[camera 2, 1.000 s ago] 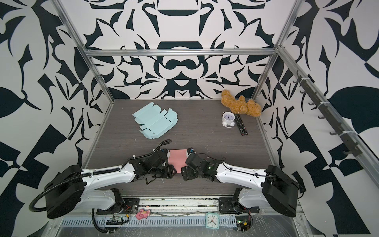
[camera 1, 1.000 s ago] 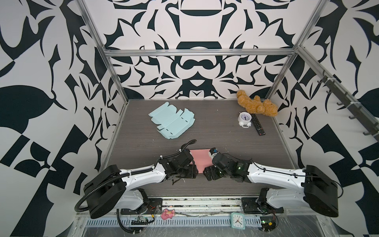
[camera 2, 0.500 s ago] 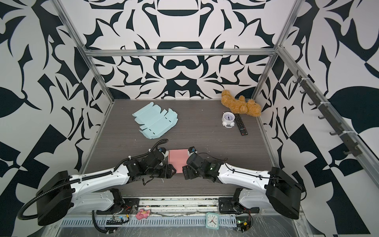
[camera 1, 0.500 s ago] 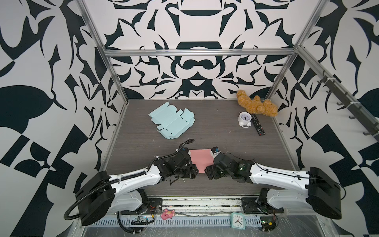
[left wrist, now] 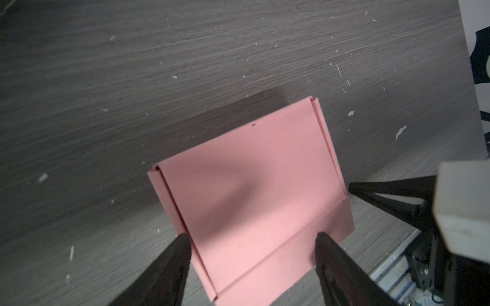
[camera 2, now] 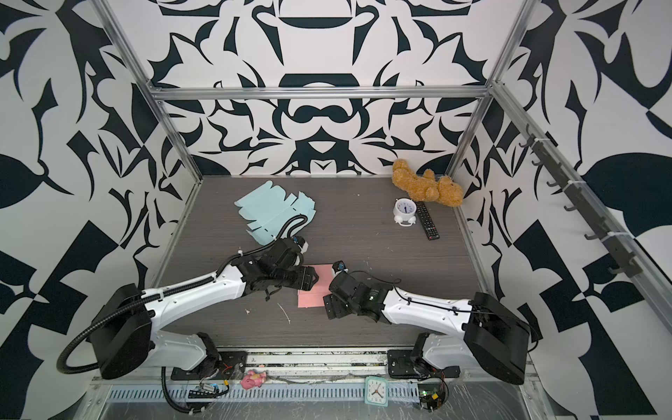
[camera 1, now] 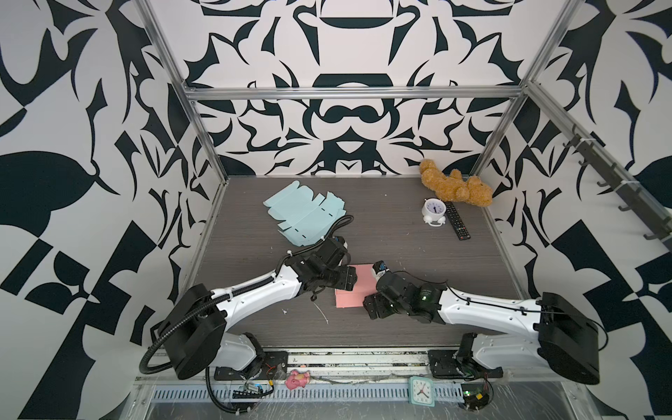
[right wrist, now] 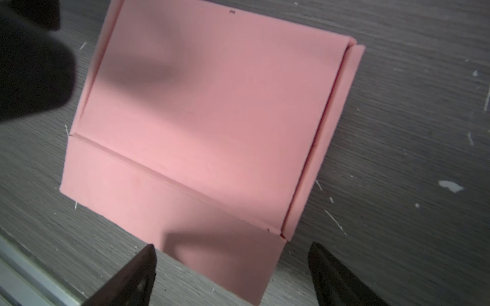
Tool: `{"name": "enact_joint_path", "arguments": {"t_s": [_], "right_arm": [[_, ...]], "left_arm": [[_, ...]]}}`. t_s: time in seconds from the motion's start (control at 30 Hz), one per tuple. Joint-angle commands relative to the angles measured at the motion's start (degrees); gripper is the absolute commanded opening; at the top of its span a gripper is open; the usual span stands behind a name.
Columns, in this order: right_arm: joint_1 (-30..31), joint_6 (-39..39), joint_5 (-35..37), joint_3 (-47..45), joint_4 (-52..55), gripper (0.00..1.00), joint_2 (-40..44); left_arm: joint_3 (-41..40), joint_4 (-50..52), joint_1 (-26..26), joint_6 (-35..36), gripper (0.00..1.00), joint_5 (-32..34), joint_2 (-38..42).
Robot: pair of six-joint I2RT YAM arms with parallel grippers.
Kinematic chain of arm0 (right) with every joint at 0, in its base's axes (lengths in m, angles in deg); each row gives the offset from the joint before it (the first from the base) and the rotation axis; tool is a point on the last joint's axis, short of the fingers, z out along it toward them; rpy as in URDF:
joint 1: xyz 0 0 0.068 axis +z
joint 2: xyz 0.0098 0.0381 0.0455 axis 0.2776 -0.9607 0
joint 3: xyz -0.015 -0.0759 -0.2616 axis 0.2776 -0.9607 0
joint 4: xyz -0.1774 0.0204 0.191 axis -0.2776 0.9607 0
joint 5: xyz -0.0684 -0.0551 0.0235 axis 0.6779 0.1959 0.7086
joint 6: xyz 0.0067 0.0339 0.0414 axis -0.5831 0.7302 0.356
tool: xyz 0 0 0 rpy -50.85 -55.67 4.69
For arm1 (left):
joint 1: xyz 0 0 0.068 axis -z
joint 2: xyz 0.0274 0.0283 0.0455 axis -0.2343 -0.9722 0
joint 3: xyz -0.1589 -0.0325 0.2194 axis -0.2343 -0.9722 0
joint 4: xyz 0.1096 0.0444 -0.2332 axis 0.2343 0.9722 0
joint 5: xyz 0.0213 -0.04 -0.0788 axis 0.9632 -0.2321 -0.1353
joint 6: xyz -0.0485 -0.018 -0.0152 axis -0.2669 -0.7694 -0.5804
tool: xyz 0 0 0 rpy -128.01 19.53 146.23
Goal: Assemble paper box
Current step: Fold and tuck the lid into the gap.
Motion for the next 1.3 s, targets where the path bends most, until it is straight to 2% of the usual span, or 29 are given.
{"name": "enact_joint_path", "arguments": {"t_s": [0.0, 0.2, 0.4, 0.67, 0.83, 1.27], "right_arm": [[0.19, -1.02, 1.36, 2.29, 0.04, 0.92, -0.45], [0.1, -1.89, 1.72, 2.57, 0.54, 0.92, -1.07], [0.1, -2.26, 1.55, 2.86, 0.13, 0.92, -1.99], [-0.23, -3.38, 1.38, 4.41, 0.35, 0.92, -3.73], [-0.69, -3.94, 1.28, 4.57, -0.13, 0.92, -4.28], [-1.57, -5.39, 1.08, 5.06, -1.1, 0.91, -6.58]], "left_arm": [[3.71, 0.42, -2.77, 4.65, 0.77, -4.02, -3.27], [9.39, 0.19, -8.28, 7.87, 0.77, -12.25, -11.13], [14.15, 1.51, -9.9, 10.31, 0.76, -16.19, -17.74], [15.89, 0.86, -11.16, 11.24, 0.72, -21.7, -22.31], [15.62, 0.81, -11.16, 11.58, 0.67, -23.12, -23.65], [14.81, 0.13, -11.16, 11.8, 0.62, -24.49, -25.2]]}}
